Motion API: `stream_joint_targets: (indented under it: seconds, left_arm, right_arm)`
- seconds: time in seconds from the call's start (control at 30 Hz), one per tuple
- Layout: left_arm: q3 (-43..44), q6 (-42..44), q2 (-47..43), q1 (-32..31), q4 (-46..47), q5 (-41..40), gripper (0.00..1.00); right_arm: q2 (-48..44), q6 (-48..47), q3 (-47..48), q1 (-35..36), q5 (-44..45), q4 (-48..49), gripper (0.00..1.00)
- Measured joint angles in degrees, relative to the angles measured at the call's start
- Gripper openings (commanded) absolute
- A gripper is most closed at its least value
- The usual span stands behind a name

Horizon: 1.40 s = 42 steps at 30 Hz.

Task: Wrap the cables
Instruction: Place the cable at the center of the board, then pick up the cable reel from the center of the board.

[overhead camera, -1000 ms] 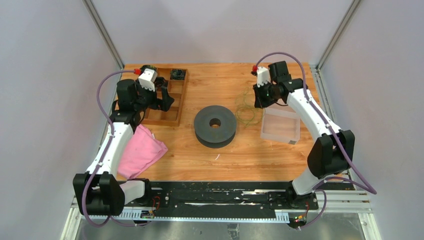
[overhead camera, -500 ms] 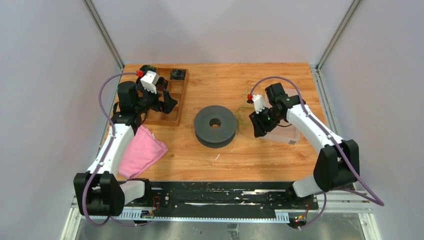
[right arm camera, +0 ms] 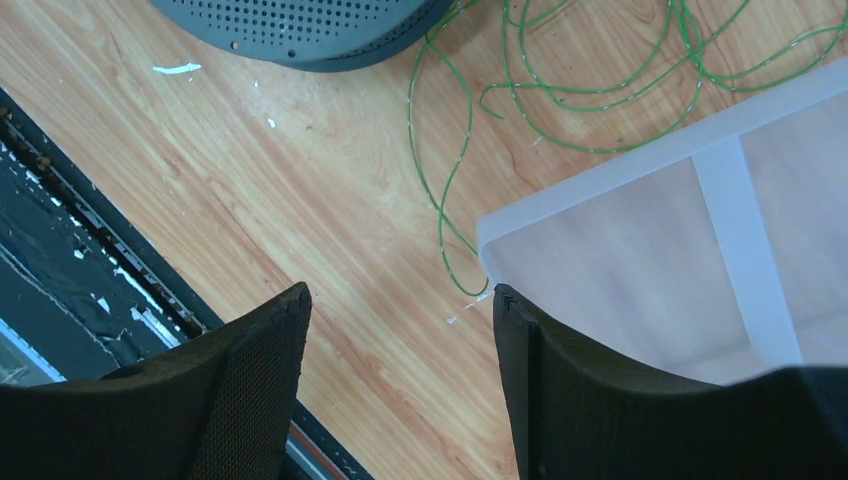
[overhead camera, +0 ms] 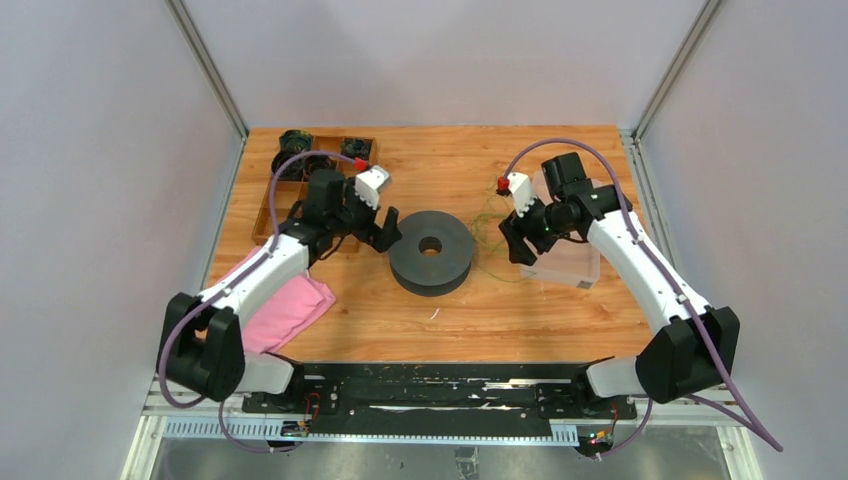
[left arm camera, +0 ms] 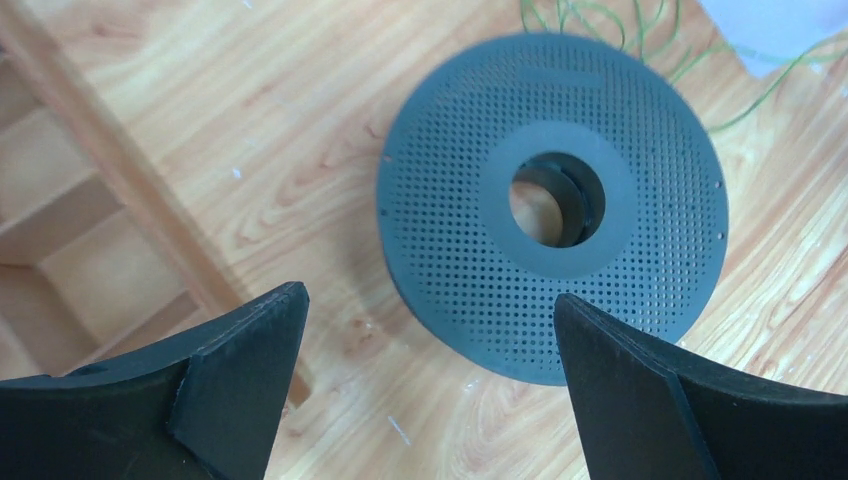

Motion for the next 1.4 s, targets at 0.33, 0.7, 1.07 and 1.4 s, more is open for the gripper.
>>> stream_joint_targets:
  seconds: [0.33,0.7,1.07,1.4]
  left_arm:
    - [7.82,4.09,12.11,-13.51,-4.66,-10.91,0.98]
    - [6.80,18.93,7.91,-24.57,-10.34,-5.42,0.98]
    - [10.54,28.76,14.73,-27.76,-16.57,-5.31,0.98]
    - [11.19,32.13,18.12,-27.93,-16.98,-9.35,0.98]
  right_arm:
    - [1.57,1.86,-1.77,0.00,2.84,5.51,0.65]
    - [-4.44,5.46,-10.91,-1.01,5.01,9.99,0.65]
    - [-7.82,6.21,-13.42,-5.01,5.16,12.26,0.64]
    - [-7.87,6.36,-13.51,-5.03,4.24,12.66,0.63]
